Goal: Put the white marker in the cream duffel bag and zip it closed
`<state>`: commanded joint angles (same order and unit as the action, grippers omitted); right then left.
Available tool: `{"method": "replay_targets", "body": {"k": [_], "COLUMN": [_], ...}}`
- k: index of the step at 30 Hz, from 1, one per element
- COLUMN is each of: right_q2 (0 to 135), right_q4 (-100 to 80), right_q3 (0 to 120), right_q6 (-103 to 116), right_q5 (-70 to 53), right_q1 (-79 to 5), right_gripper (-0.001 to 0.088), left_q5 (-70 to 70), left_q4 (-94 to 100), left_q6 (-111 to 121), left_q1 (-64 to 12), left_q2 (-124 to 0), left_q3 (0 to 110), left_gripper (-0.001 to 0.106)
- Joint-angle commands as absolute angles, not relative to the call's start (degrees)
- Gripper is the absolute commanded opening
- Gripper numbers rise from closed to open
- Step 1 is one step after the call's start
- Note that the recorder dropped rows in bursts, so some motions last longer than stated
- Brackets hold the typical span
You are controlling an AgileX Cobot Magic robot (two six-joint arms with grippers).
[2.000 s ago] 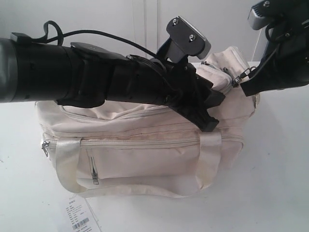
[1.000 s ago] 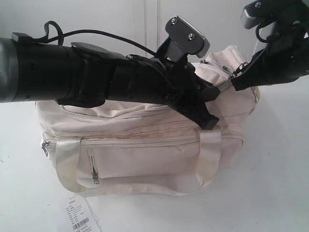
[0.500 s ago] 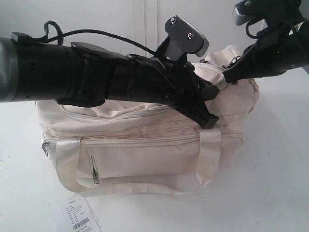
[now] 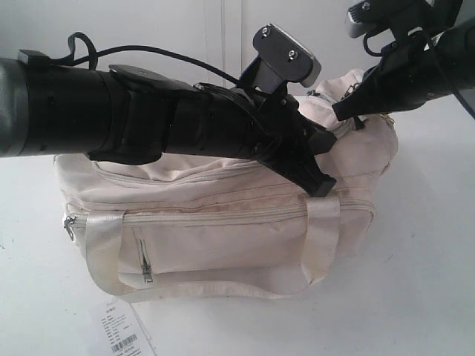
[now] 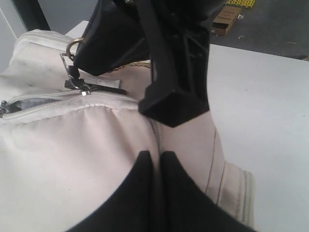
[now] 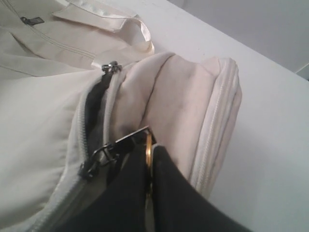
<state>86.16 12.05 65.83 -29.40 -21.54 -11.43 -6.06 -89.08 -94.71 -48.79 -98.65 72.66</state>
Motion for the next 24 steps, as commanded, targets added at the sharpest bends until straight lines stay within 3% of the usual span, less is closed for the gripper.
{"method": "replay_targets", "body": {"k": [24], "right_q2": [93.44], "right_q4": [12.32], "right_q3": [71.51], "right_q6": [-29.67], "right_q5": [-15.26], "right_q1": [-11.43], "right_gripper": [0.0], "left_q5": [-6.19], "left_q4": [-89.08], "left_q6": [-94.71], "left_q1": [-48.79], "left_q2": [-98.65], "left_q3": [72.66], "left_gripper": [0.0]}}
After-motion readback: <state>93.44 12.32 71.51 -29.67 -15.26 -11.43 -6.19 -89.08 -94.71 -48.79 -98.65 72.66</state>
